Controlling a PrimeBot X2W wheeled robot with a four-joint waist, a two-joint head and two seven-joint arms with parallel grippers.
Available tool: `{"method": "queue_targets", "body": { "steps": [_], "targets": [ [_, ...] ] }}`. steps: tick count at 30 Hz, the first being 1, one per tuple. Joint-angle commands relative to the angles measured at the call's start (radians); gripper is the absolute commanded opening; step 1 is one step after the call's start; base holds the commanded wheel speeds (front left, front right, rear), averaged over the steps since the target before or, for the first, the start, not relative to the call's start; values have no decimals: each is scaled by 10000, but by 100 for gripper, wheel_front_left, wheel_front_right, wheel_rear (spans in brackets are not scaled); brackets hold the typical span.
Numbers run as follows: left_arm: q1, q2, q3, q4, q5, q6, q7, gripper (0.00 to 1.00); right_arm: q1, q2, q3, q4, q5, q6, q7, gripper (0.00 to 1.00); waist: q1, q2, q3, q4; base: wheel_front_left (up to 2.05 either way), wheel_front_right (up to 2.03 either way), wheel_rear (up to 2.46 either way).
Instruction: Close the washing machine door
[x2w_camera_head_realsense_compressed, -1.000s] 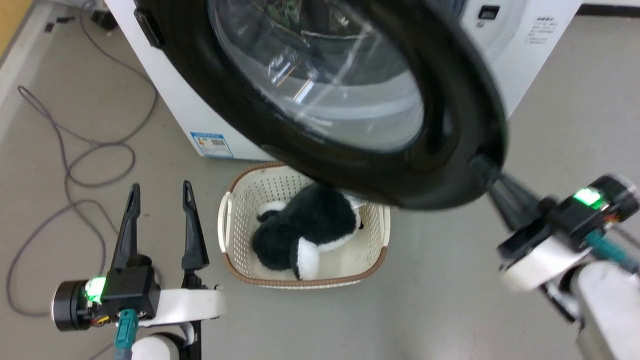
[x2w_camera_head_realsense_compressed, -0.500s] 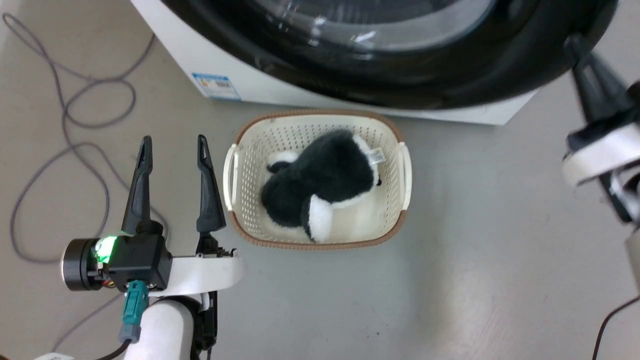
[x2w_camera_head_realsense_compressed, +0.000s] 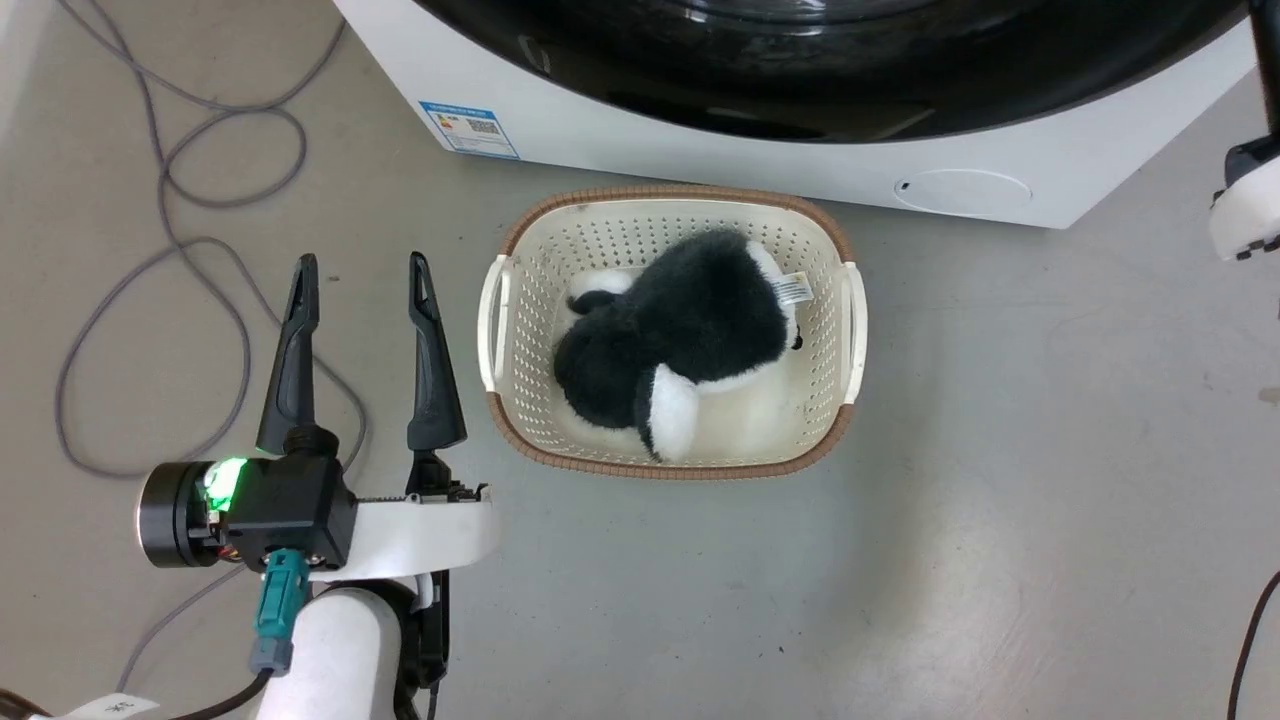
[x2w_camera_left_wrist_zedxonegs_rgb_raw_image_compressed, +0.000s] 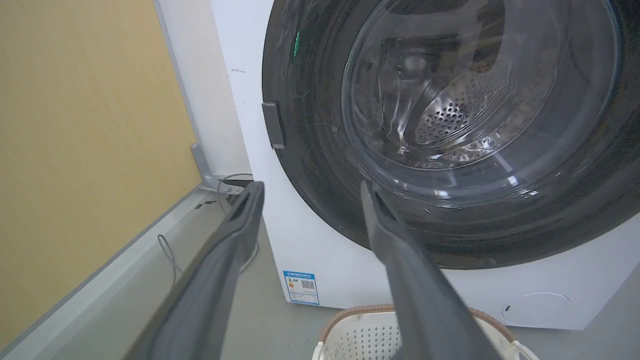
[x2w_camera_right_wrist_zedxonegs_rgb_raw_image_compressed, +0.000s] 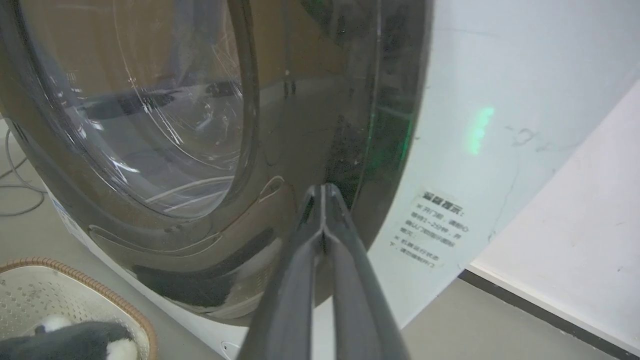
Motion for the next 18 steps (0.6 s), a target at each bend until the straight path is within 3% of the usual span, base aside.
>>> {"method": "queue_targets", "body": {
  "steps": [1, 9, 18],
  "targets": [
    [-130, -13, 17, 11, -4, 59, -43, 100, -231, -24, -158, 96, -43, -23, -42, 0, -1, 0, 1, 11, 0, 0, 0],
    [-32, -39, 95, 96, -25, 111, -43, 100, 23, 329, -719, 151, -201, -23, -42, 0, -1, 0, -297, -19, 0, 0, 0],
    [548, 53, 494, 388, 9, 60, -43, 100, 1873, 1130, -1172, -1965, -150, -23, -42, 0, -1, 0, -1474, -771, 0, 0, 0]
  ]
}}
